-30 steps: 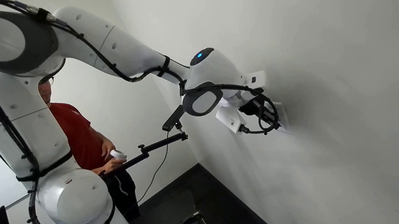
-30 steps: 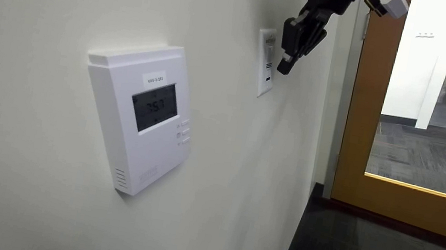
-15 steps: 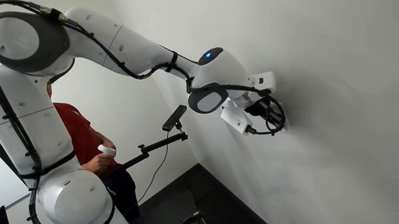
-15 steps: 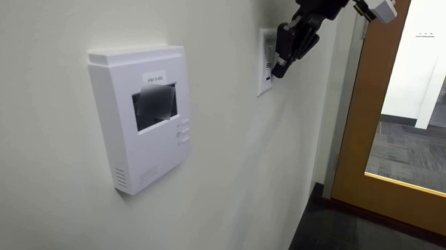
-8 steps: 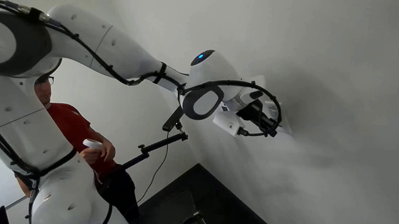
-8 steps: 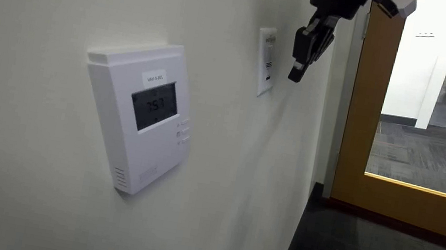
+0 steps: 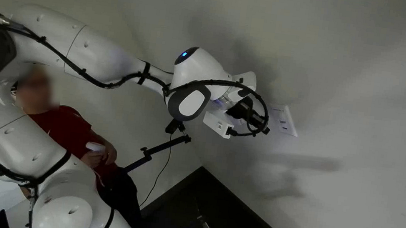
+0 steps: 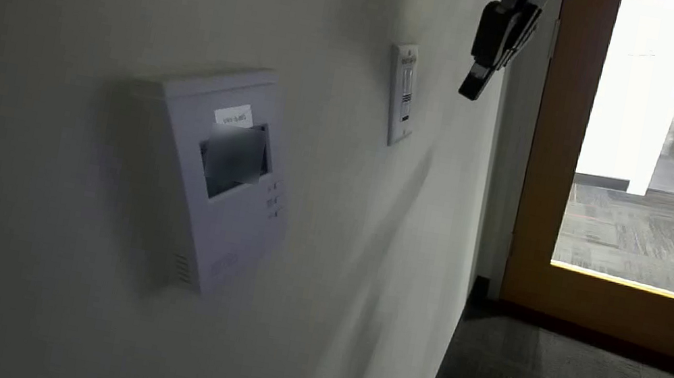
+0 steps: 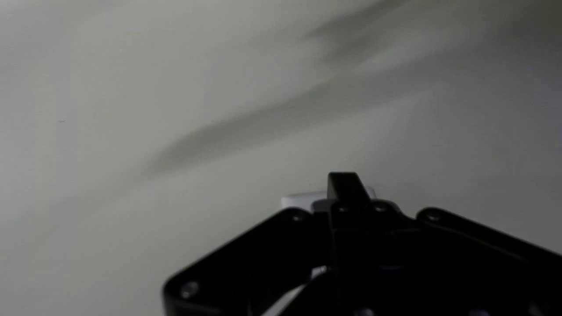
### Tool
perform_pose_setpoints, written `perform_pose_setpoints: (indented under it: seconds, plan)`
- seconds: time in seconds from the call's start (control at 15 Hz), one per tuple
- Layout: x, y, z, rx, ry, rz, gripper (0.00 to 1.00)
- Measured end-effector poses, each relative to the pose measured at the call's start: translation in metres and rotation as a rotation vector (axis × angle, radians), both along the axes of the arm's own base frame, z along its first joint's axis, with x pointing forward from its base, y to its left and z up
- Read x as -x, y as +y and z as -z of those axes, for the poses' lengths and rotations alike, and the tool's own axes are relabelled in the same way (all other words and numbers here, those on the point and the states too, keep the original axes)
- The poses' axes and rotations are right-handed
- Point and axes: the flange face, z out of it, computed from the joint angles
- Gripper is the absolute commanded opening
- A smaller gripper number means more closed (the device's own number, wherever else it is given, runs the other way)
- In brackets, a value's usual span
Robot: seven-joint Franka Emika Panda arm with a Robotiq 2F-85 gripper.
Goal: Turn off the light switch
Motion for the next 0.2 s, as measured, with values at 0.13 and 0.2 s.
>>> perform_pose_setpoints:
  seconds: [0.13, 0.2]
  plan:
    - [0.0033, -0.0001, -0.0025, -0.003, -0.003, -0.001, 0.00]
    - [0.0043, 0.0002, -0.0036, -0.004, -0.003, -0.002, 0.00]
